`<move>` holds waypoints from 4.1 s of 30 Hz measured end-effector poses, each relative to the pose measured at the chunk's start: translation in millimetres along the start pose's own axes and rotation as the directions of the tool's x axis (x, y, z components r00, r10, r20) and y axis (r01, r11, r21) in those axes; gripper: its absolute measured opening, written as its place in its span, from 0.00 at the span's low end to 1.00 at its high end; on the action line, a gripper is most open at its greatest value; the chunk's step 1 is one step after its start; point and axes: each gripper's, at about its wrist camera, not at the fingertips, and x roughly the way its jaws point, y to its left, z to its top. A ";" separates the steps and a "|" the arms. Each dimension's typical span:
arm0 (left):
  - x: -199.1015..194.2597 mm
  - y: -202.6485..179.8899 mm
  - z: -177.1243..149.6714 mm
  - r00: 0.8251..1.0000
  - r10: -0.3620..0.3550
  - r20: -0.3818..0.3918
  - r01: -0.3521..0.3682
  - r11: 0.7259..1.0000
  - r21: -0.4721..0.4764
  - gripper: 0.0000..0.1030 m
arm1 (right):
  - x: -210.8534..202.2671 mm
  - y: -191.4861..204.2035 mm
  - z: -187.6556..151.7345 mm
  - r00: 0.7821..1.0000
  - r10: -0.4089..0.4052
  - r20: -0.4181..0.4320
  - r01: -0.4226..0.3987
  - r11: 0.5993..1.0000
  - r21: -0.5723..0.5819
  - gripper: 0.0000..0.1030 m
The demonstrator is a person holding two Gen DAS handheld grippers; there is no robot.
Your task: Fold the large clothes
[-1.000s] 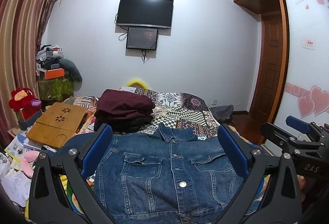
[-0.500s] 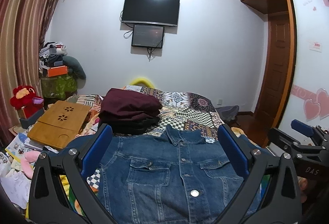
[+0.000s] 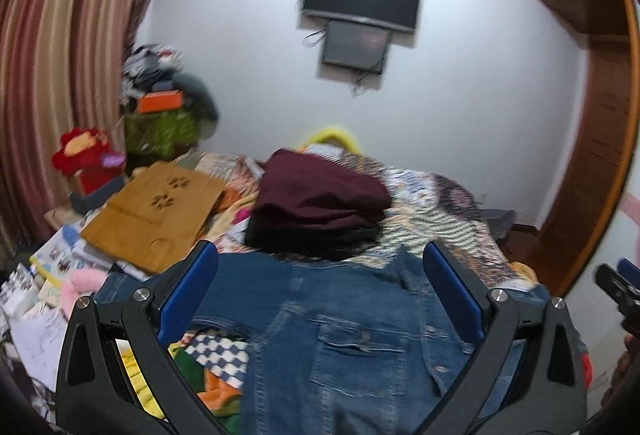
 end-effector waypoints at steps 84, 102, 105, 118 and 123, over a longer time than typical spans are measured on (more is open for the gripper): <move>151.2 -14.2 -76.0 0.799 -0.210 -0.564 0.191 0.977 -0.093 0.56 | 72.5 -51.0 -38.9 0.942 -0.115 -0.315 0.121 0.993 0.001 1.00; 153.3 141.2 -115.2 0.778 -0.272 -0.566 -0.055 0.868 -0.493 0.73 | 99.9 -7.0 -41.5 0.928 -0.126 -0.351 0.092 0.990 -0.110 1.00; 164.1 139.6 -123.0 0.775 -0.255 -0.578 -0.077 0.870 -0.487 0.73 | 100.8 -2.4 -42.6 0.928 -0.138 -0.345 0.095 0.986 -0.139 1.00; 187.1 99.9 -81.4 0.855 0.132 -0.501 -0.221 0.968 -0.120 0.17 | 99.1 -25.6 -41.2 0.923 -0.187 -0.336 0.150 0.980 -0.134 1.00; 169.2 52.9 -26.9 0.926 0.105 -0.362 -0.125 0.992 -0.031 0.17 | 92.9 -46.6 -36.7 0.930 -0.189 -0.317 0.169 0.982 -0.090 1.00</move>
